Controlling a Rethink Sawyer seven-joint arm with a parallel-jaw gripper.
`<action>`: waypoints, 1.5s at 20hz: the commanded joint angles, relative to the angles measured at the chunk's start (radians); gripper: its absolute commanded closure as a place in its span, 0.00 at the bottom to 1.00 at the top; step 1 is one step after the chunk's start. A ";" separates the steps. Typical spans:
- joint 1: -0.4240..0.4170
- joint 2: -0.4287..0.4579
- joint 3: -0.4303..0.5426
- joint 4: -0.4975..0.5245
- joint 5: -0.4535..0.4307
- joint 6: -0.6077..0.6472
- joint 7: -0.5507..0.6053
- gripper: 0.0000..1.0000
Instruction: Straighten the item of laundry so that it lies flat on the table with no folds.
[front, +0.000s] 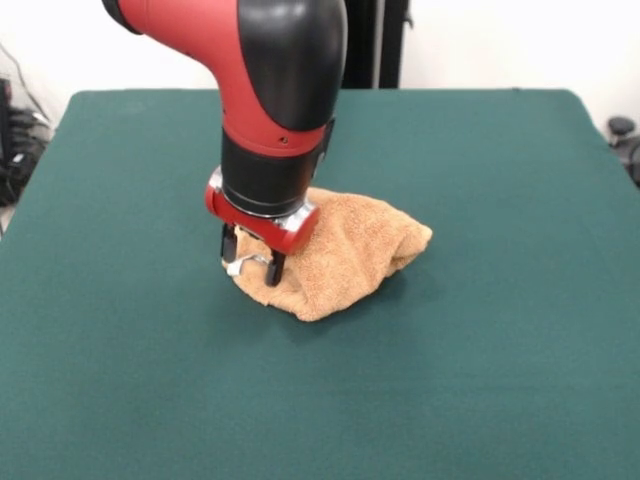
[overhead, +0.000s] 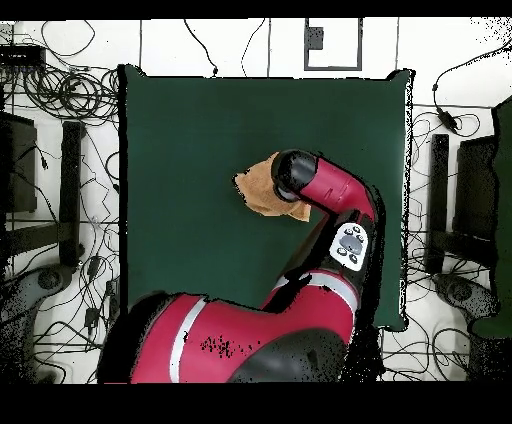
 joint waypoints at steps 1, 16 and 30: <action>-0.007 0.105 0.111 0.030 0.028 0.122 0.240 0.00; 0.008 0.096 0.111 0.032 0.047 0.108 0.268 1.00; 0.013 -0.173 0.149 0.174 0.070 0.158 0.208 1.00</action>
